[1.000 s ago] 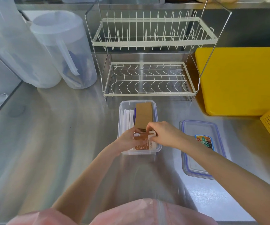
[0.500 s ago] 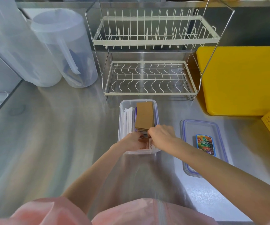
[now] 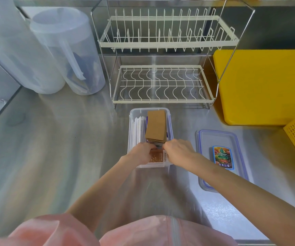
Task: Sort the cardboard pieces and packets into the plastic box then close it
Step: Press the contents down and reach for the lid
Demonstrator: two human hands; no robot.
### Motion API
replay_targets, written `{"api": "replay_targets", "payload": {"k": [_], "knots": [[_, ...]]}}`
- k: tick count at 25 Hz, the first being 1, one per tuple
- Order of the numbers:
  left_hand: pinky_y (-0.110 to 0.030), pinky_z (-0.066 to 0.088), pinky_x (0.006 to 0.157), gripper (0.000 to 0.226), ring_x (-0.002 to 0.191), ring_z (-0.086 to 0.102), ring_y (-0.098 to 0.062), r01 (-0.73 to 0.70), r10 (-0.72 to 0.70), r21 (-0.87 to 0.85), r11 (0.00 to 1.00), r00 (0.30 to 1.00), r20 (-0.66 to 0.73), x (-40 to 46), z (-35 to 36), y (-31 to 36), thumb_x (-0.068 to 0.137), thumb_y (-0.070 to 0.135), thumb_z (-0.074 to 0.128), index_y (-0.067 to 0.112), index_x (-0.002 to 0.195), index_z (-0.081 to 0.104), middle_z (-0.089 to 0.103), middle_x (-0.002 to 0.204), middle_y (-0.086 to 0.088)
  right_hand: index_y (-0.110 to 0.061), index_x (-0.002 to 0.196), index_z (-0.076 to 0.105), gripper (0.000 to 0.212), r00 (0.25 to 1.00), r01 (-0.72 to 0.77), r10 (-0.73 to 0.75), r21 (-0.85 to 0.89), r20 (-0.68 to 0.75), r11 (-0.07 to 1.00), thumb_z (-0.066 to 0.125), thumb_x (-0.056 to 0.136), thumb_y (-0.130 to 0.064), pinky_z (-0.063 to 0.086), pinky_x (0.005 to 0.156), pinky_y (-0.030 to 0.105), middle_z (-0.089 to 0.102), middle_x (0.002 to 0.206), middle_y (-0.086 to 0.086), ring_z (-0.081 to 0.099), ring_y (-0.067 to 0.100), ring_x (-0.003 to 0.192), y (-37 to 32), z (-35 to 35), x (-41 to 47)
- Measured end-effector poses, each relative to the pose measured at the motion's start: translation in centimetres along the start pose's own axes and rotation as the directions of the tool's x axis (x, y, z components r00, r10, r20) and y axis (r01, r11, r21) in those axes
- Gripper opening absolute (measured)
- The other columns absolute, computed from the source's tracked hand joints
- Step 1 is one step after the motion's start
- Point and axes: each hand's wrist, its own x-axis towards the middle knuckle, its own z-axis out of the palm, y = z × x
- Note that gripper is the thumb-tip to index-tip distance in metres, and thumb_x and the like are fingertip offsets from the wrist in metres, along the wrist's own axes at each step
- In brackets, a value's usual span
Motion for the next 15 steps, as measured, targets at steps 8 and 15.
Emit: {"api": "replay_targets", "payload": {"k": [8, 15], "knots": [[-0.03, 0.026, 0.076, 0.044, 0.109, 0.043, -0.027, -0.051, 0.053, 0.505, 0.862, 0.999, 0.011, -0.3, -1.3, -0.4, 0.086, 0.004, 0.036, 0.017, 0.126, 0.047, 0.055, 0.115, -0.013, -0.009, 0.107, 0.061, 0.026, 0.999, 0.047, -0.048, 0.02, 0.02, 0.999, 0.045, 0.087, -0.004, 0.039, 0.065, 0.031, 0.062, 0.1, 0.014, 0.06, 0.032, 0.096, -1.1, -0.1, -0.1], [-0.03, 0.03, 0.078, 0.038, 0.107, 0.046, -0.027, -0.06, 0.091, 0.491, 0.869, 0.995, -0.041, -0.6, -1.2, -1.5, 0.087, 0.006, 0.036, 0.011, 0.123, 0.046, 0.06, 0.117, -0.012, -0.009, 0.107, 0.059, 0.024, 0.997, 0.02, -0.02, -0.001, 0.071, 1.0, 0.043, 0.091, -0.018, 0.036, 0.068, 0.031, 0.063, 0.108, 0.013, 0.058, 0.029, 0.098, -1.3, -0.1, -0.2]]}}
